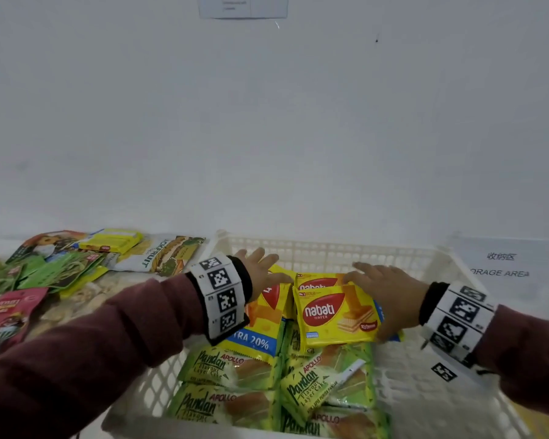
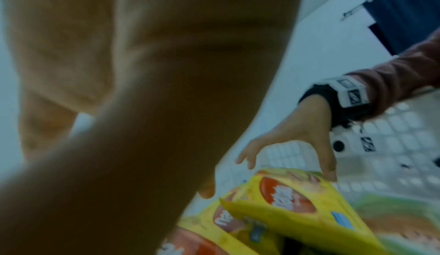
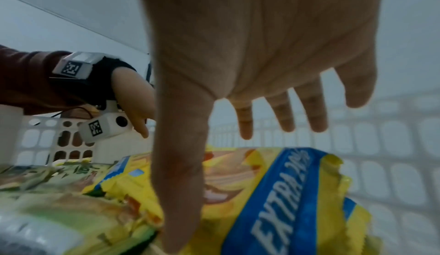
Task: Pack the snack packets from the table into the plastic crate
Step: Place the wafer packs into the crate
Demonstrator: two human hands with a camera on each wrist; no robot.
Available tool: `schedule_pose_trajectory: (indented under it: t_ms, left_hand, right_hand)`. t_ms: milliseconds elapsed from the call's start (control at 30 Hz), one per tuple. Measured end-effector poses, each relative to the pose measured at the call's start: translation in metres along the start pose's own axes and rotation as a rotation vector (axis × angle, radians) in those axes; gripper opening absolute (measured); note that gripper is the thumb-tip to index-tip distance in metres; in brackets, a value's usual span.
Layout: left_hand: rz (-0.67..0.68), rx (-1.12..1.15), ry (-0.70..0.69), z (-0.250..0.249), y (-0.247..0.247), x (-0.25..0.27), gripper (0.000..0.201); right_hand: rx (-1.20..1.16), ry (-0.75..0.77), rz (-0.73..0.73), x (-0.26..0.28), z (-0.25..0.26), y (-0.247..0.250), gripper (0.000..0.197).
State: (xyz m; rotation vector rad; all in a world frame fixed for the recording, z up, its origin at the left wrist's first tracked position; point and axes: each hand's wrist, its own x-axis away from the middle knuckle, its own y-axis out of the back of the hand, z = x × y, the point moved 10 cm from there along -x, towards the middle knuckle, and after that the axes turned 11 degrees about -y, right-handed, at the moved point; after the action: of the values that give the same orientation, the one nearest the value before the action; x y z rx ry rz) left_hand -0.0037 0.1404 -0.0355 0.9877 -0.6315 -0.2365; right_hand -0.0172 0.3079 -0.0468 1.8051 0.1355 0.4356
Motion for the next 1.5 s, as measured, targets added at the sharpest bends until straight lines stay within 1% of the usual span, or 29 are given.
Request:
schedule_pose_trajectory:
  t_ms: [67, 200, 300, 400, 500, 600, 667, 767, 900, 967, 1033, 1133, 1200, 1267, 1333, 1400, 1500]
  left_hand:
    - [0.053, -0.021, -0.01, -0.01, -0.006, -0.004, 0.075]
    - [0.101, 0.003, -0.036, -0.02, -0.012, -0.007, 0.074]
    - [0.098, 0.026, -0.029, -0.016, -0.013, -0.007, 0.074]
    - [0.096, 0.044, -0.014, -0.01, -0.01, -0.009, 0.076]
    - [0.068, 0.109, 0.018, 0.001, -0.007, -0.009, 0.081]
    - [0.035, 0.154, 0.029, 0.012, -0.004, -0.009, 0.081]
    - [0.045, 0.157, 0.033, 0.016, 0.0, -0.01, 0.076]
    - [0.108, 0.125, 0.016, 0.016, 0.006, -0.013, 0.069]
    - [0.091, 0.028, -0.009, 0.012, 0.018, -0.018, 0.047]
    - [0.118, 0.017, -0.009, 0.011, 0.019, -0.018, 0.044]
    - [0.095, 0.073, 0.02, 0.016, 0.026, -0.014, 0.044]
    - [-0.011, 0.256, 0.052, 0.033, 0.044, -0.004, 0.043]
    - [-0.017, 0.335, 0.073, 0.048, 0.05, 0.0, 0.039]
    - [0.026, 0.34, 0.121, 0.061, 0.048, 0.002, 0.037]
    - [0.054, 0.288, 0.208, 0.074, 0.042, 0.001, 0.042]
    - [0.06, 0.24, 0.292, 0.081, 0.035, 0.001, 0.049]
    - [0.055, 0.229, 0.352, 0.086, 0.02, -0.01, 0.049]
  right_hand:
    - [0.044, 0.05, 0.008, 0.002, 0.013, -0.002, 0.103]
    - [0.105, 0.073, -0.024, 0.004, 0.024, -0.001, 0.102]
    - [0.013, 0.066, -0.018, 0.005, 0.019, 0.012, 0.101]
    - [-0.047, 0.036, -0.001, 0.006, 0.006, 0.027, 0.093]
    - [-0.08, -0.015, 0.016, 0.002, -0.005, 0.03, 0.088]
    - [-0.116, -0.035, 0.023, -0.006, -0.004, 0.026, 0.085]
    - [-0.122, -0.029, 0.028, -0.012, 0.002, 0.02, 0.083]
    - [-0.133, -0.002, 0.008, -0.018, 0.016, 0.015, 0.083]
    - [-0.072, 0.009, -0.102, -0.019, 0.027, 0.017, 0.084]
    - [-0.081, 0.005, -0.133, -0.018, 0.027, 0.018, 0.082]
    - [-0.094, -0.001, -0.135, -0.018, 0.025, 0.016, 0.082]
    - [-0.104, -0.006, -0.124, -0.018, 0.022, 0.016, 0.082]
    - [-0.105, -0.006, -0.114, -0.019, 0.022, 0.016, 0.082]
    - [-0.105, -0.009, -0.104, -0.019, 0.021, 0.016, 0.082]
    - [-0.109, -0.011, -0.103, -0.019, 0.02, 0.015, 0.082]
    - [-0.119, -0.01, -0.1, -0.018, 0.02, 0.014, 0.082]
    - [-0.129, -0.007, -0.093, -0.019, 0.02, 0.013, 0.082]
